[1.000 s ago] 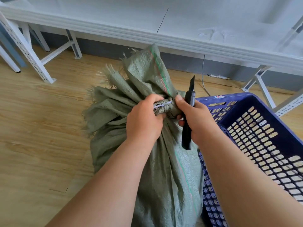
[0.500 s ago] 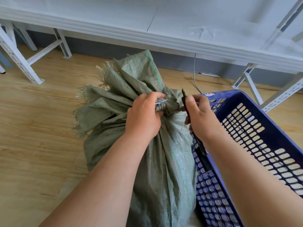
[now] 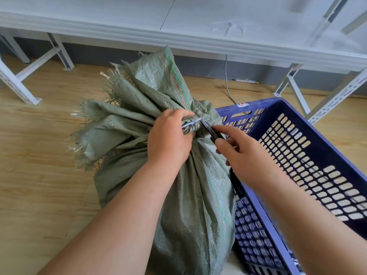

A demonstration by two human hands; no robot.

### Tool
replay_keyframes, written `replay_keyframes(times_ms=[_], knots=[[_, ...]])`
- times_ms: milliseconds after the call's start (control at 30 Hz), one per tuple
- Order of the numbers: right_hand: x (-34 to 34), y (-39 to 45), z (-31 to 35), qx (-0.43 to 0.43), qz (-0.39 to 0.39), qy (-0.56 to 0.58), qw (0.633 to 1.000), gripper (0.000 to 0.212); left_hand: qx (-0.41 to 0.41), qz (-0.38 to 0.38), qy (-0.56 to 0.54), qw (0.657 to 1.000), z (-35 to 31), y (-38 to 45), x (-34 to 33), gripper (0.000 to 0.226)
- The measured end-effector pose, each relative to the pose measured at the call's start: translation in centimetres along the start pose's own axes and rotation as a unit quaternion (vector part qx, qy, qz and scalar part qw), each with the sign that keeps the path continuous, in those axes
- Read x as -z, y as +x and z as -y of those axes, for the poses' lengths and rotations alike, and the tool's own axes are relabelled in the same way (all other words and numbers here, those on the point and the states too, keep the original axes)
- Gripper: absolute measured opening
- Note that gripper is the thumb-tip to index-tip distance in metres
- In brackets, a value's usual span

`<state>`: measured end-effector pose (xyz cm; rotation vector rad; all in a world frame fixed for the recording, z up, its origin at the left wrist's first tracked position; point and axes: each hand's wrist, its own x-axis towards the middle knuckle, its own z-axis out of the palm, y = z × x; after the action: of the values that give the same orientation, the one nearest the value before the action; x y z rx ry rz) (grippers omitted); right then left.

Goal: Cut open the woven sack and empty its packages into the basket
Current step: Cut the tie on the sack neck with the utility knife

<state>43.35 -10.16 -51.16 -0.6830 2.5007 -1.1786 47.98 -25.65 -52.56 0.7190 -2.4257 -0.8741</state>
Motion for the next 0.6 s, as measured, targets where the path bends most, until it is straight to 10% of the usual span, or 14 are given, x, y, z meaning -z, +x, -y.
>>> replay_keyframes(times_ms=[600], knots=[[-0.45, -0.09, -0.25, -0.011, -0.005, 0.005, 1.0, 0.03, 0.014, -0.015, -0.027, 0.999, -0.32, -0.14, 0.12, 0.034]])
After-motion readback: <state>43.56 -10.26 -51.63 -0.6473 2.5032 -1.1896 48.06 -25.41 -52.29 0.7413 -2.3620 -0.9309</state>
